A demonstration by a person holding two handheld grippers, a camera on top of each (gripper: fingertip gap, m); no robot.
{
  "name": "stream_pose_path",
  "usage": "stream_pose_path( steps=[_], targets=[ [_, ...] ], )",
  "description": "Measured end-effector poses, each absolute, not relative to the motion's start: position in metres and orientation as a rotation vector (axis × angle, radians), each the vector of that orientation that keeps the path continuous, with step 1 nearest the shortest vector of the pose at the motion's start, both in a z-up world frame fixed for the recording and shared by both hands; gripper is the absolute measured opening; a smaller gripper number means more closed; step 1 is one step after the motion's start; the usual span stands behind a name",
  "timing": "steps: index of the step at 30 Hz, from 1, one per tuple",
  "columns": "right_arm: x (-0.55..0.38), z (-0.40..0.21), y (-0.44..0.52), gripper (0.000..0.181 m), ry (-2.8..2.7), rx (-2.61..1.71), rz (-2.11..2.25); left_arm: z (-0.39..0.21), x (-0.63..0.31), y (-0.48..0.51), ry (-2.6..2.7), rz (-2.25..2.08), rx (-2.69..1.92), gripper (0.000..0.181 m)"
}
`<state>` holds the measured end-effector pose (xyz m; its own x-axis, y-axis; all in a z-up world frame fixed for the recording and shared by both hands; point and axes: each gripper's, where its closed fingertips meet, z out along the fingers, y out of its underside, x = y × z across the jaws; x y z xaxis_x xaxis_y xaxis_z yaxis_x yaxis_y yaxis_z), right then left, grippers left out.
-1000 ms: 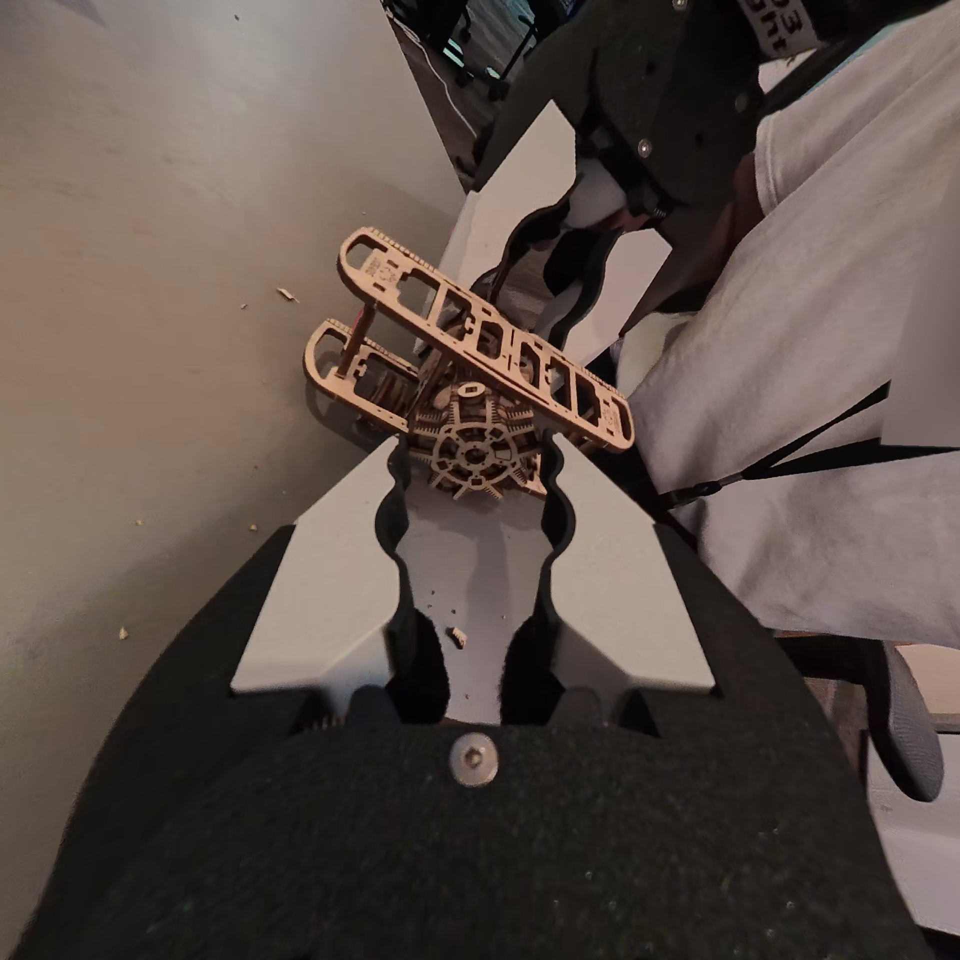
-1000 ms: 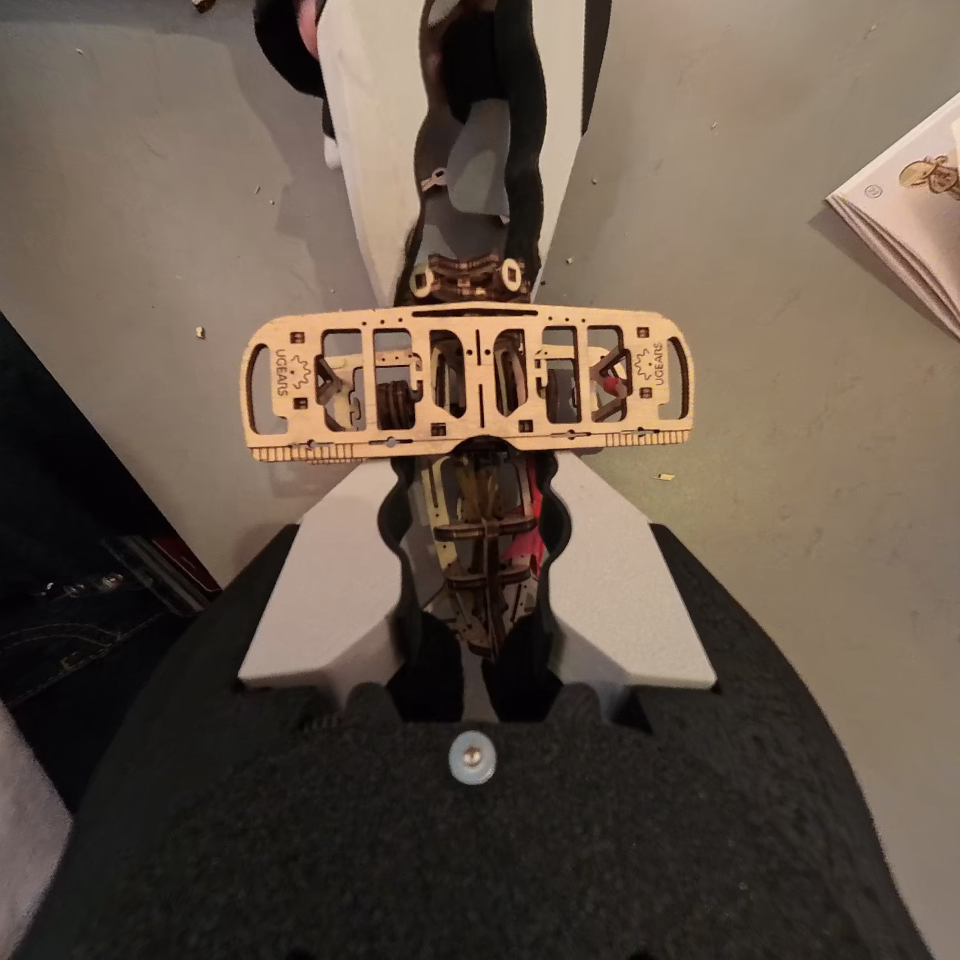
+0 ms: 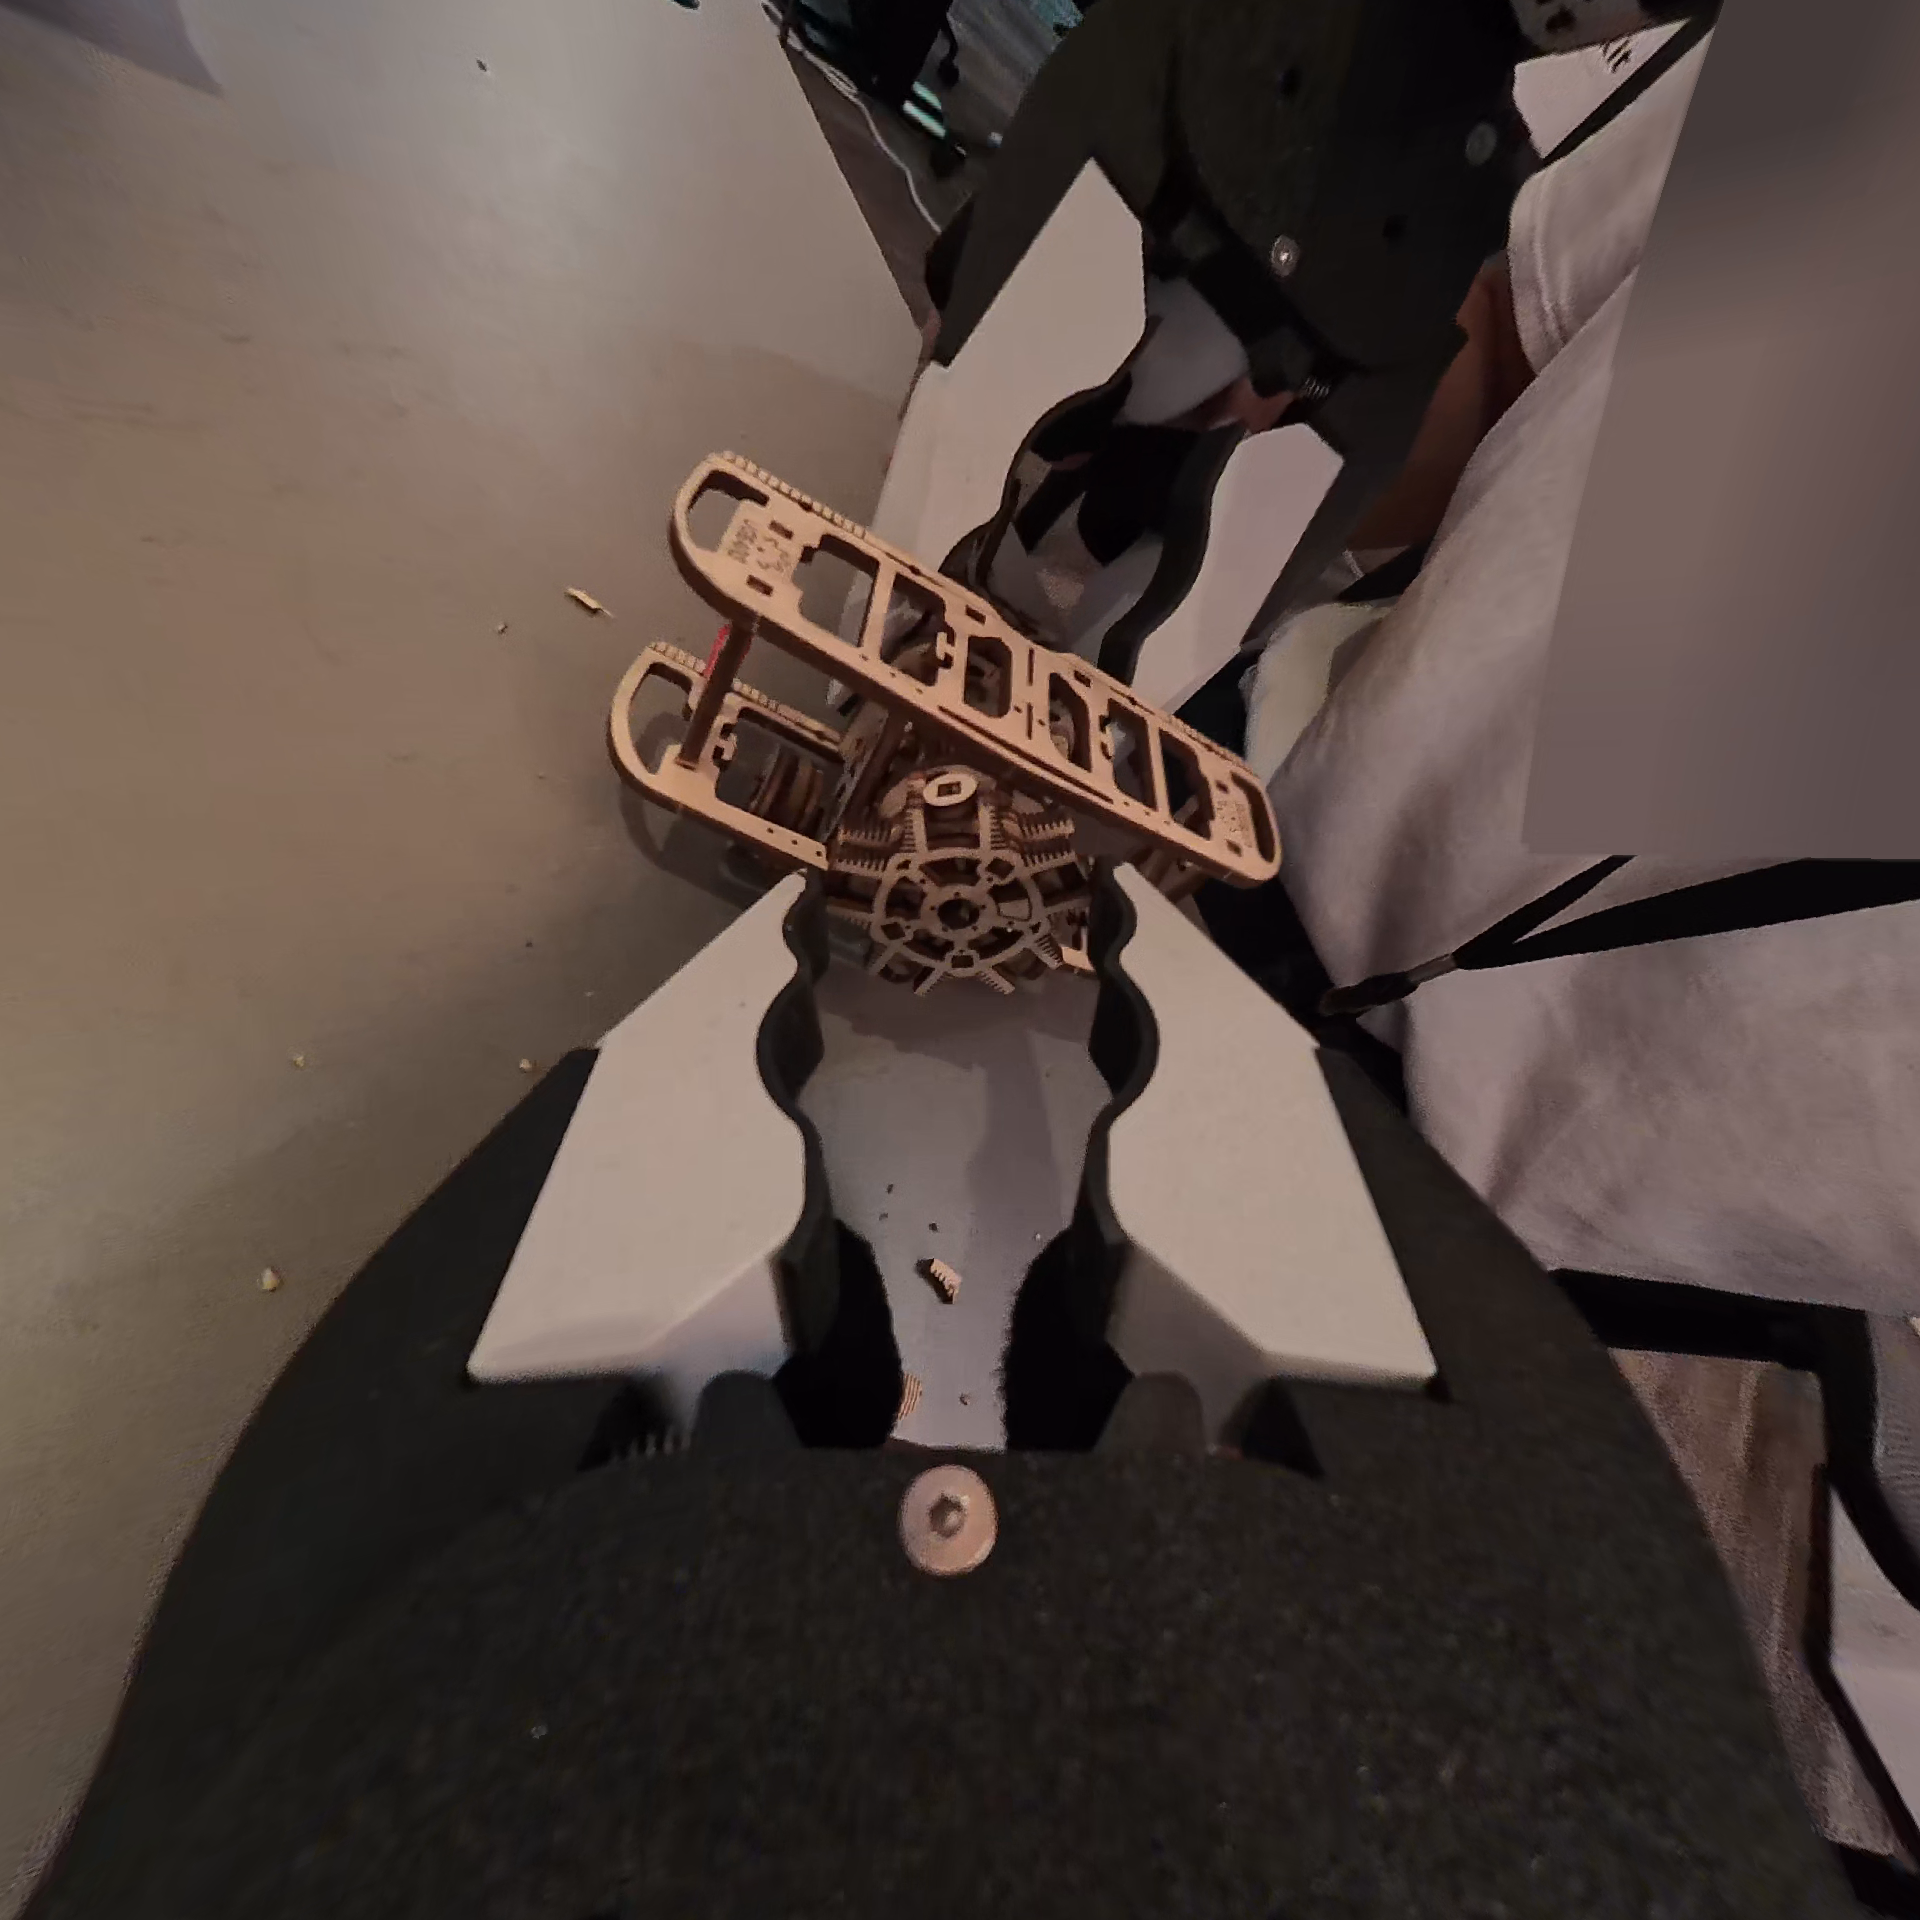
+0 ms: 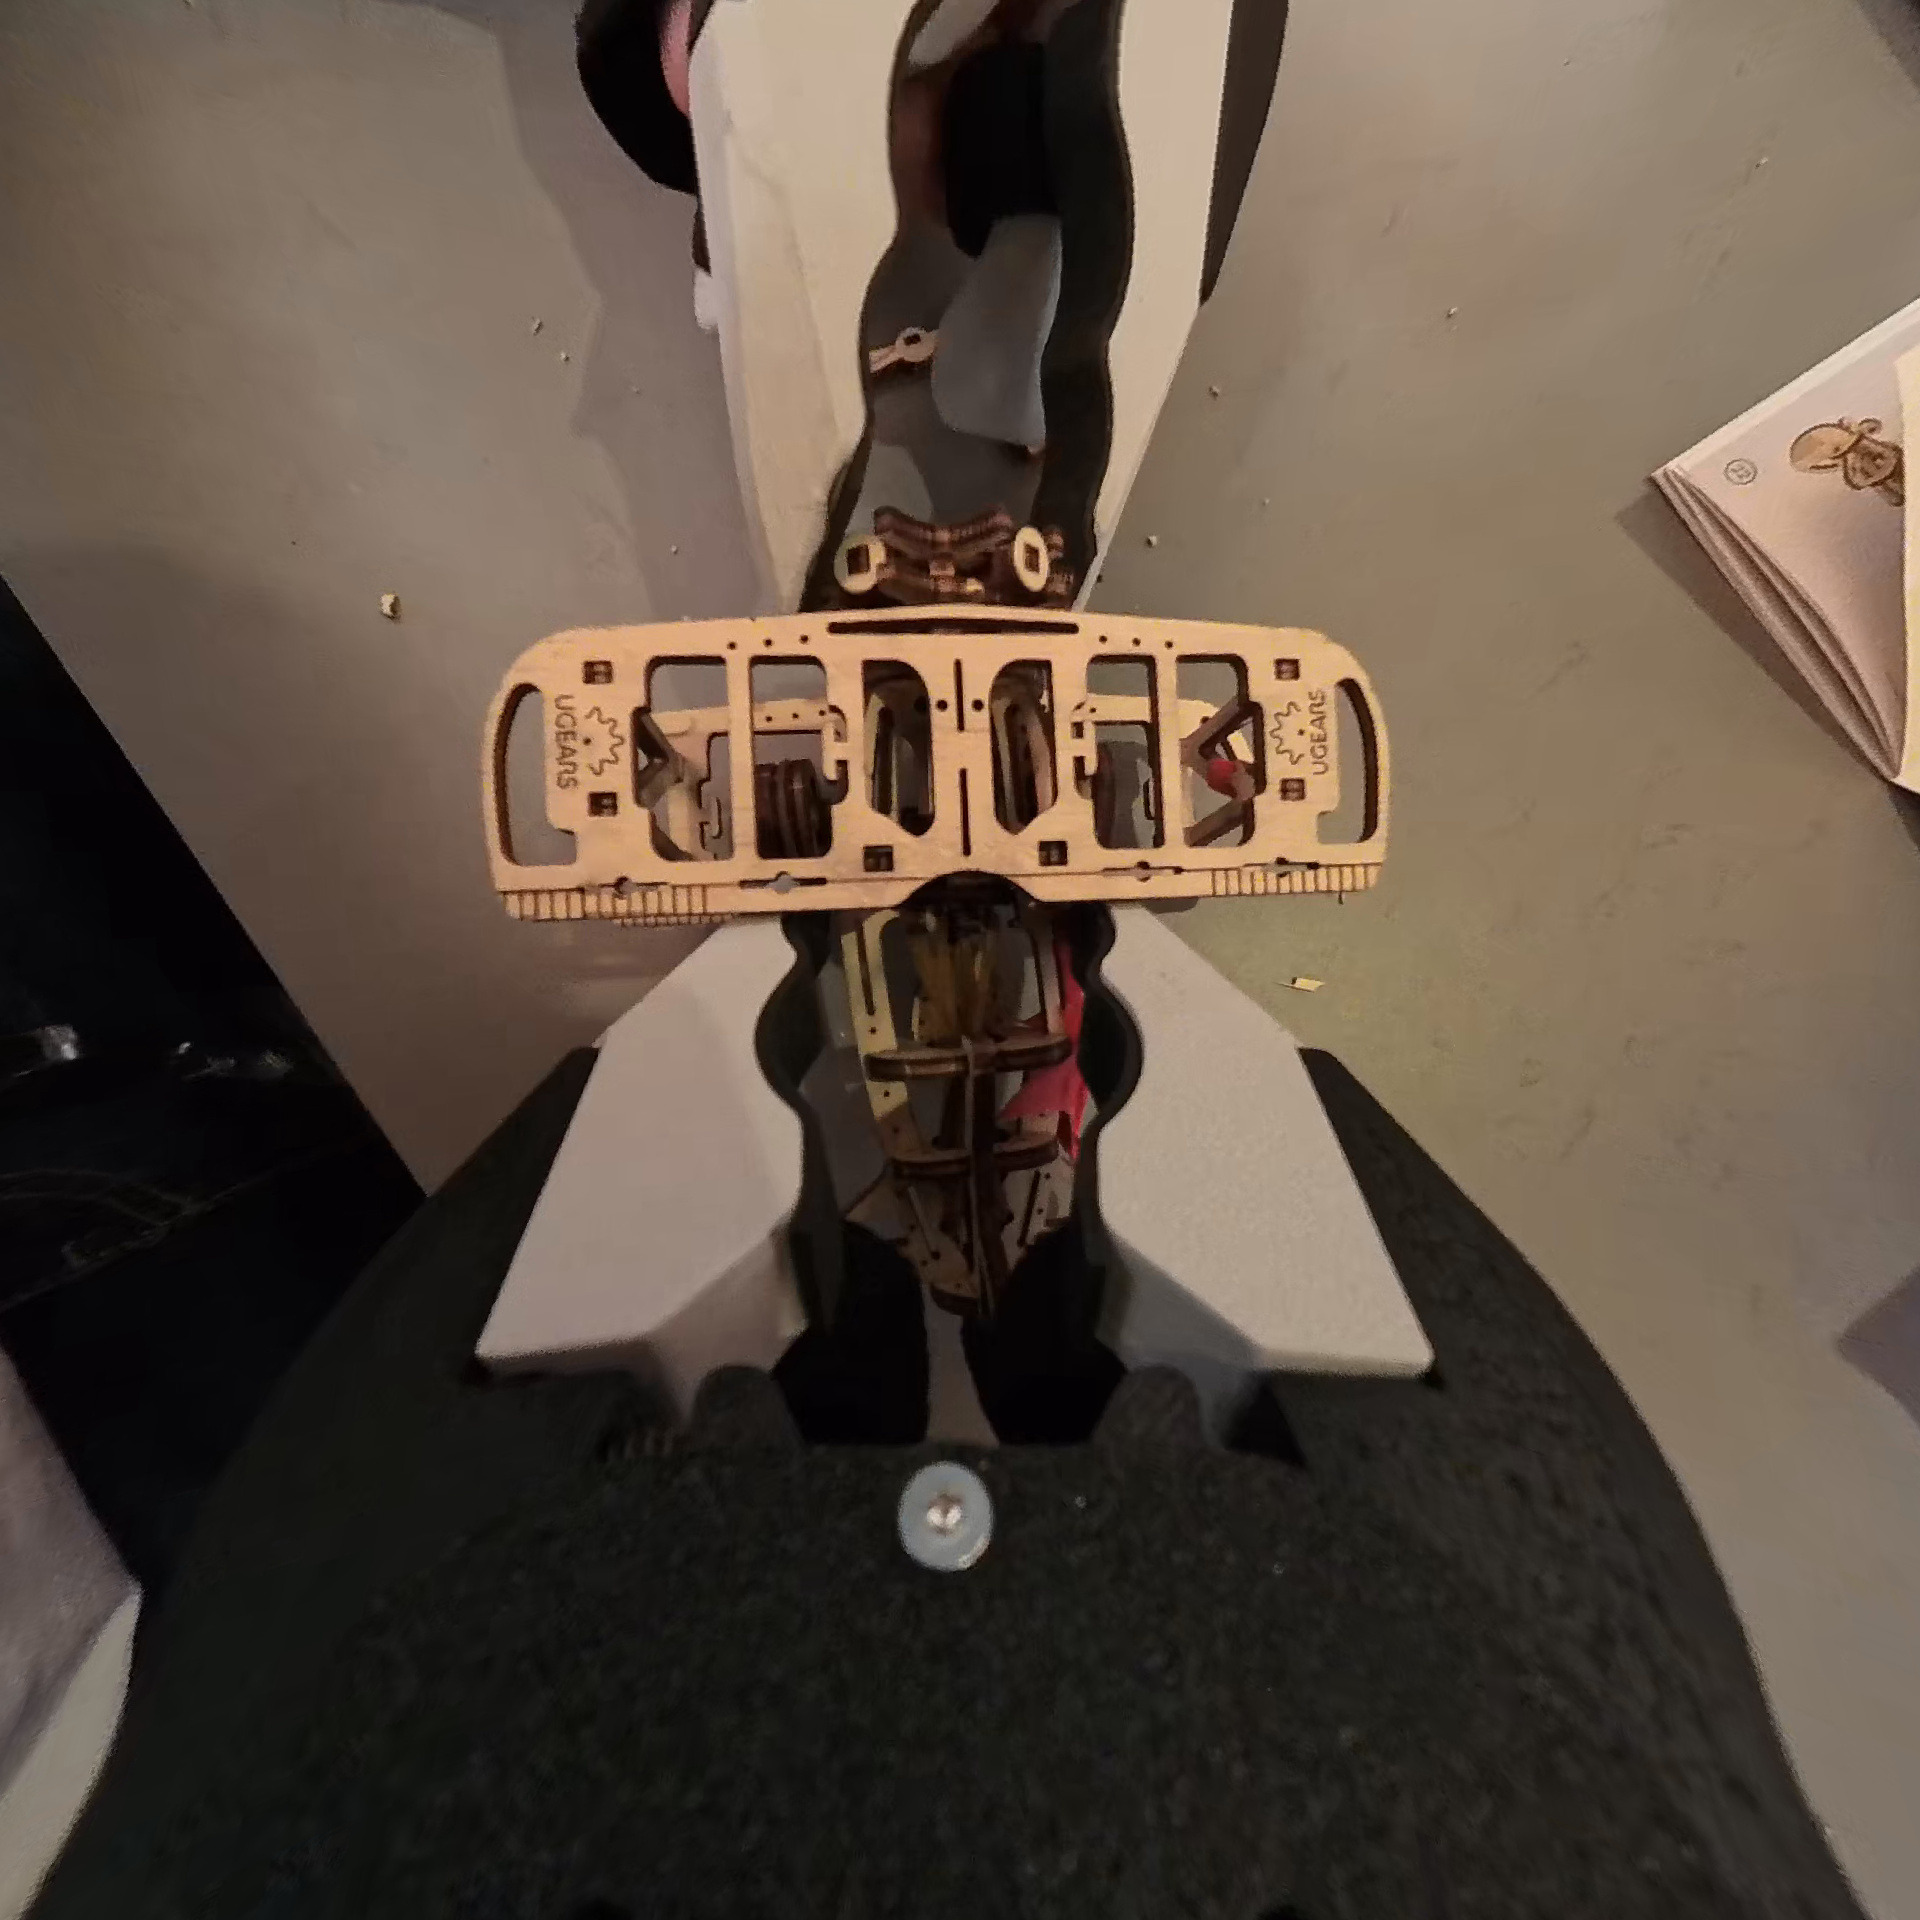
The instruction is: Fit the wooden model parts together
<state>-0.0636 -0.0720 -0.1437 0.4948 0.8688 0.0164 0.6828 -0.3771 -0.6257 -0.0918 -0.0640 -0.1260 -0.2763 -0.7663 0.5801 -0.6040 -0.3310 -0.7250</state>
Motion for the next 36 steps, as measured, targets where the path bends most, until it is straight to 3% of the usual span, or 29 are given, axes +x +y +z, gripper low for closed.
stream_pose_path(
  steps=[36],
  targets=[
    [-0.0621,-0.1445,-0.0722,0.045,-1.24,-2.116,0.498,-0.1257,-0.0879,-0.0655,1.734,-1.657,-1.76,0.048]
  ],
)
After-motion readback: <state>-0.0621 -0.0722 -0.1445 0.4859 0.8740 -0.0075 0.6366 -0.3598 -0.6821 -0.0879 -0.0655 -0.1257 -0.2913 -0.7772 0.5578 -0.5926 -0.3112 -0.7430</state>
